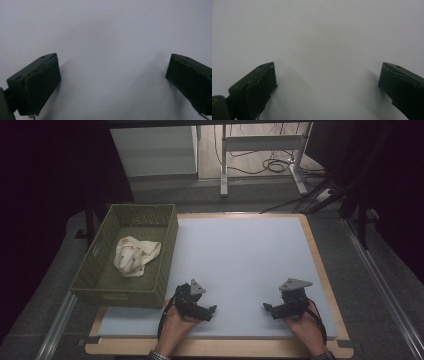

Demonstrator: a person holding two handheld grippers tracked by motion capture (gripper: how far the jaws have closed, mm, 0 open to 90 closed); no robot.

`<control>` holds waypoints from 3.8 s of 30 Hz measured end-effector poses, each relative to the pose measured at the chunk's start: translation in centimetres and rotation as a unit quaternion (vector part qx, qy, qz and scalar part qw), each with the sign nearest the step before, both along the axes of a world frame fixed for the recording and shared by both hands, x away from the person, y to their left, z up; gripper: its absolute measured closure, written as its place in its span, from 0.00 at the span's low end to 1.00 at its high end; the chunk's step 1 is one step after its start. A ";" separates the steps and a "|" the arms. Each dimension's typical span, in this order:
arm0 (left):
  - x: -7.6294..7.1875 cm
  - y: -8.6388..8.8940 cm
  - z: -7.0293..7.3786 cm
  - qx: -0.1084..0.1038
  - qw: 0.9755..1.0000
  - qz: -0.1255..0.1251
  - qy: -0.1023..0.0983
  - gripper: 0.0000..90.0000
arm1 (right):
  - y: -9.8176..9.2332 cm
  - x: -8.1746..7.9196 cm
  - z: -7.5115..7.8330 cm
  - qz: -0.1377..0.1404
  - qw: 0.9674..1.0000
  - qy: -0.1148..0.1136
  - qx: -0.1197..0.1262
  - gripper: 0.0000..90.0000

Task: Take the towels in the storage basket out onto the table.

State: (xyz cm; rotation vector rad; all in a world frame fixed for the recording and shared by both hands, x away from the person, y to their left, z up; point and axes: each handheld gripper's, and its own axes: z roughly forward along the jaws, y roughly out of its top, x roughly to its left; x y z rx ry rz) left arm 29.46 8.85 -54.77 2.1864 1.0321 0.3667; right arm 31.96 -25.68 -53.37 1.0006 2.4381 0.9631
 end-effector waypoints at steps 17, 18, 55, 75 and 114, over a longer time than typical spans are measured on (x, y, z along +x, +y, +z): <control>0.1 0.1 0.0 -0.005 1.000 0.001 0.001 0.00 | 0.0 0.0 0.0 0.000 1.000 0.000 0.000 0.02; 0.1 0.1 0.0 -0.005 1.000 0.001 0.001 0.00 | 0.0 0.0 0.0 0.000 1.000 0.000 0.001 0.02; 0.8 -0.6 2.6 0.010 0.999 -0.036 0.008 0.03 | 0.0 0.0 0.0 0.000 1.000 0.000 0.001 0.02; 2.1 -1.1 5.6 0.013 0.998 -0.055 0.022 0.03 | 0.0 0.0 0.0 0.000 1.000 0.001 0.001 0.02; 9.2 1.5 12.8 0.075 0.995 -0.025 0.060 0.03 | 0.0 0.0 0.0 0.000 1.000 -0.001 0.002 0.02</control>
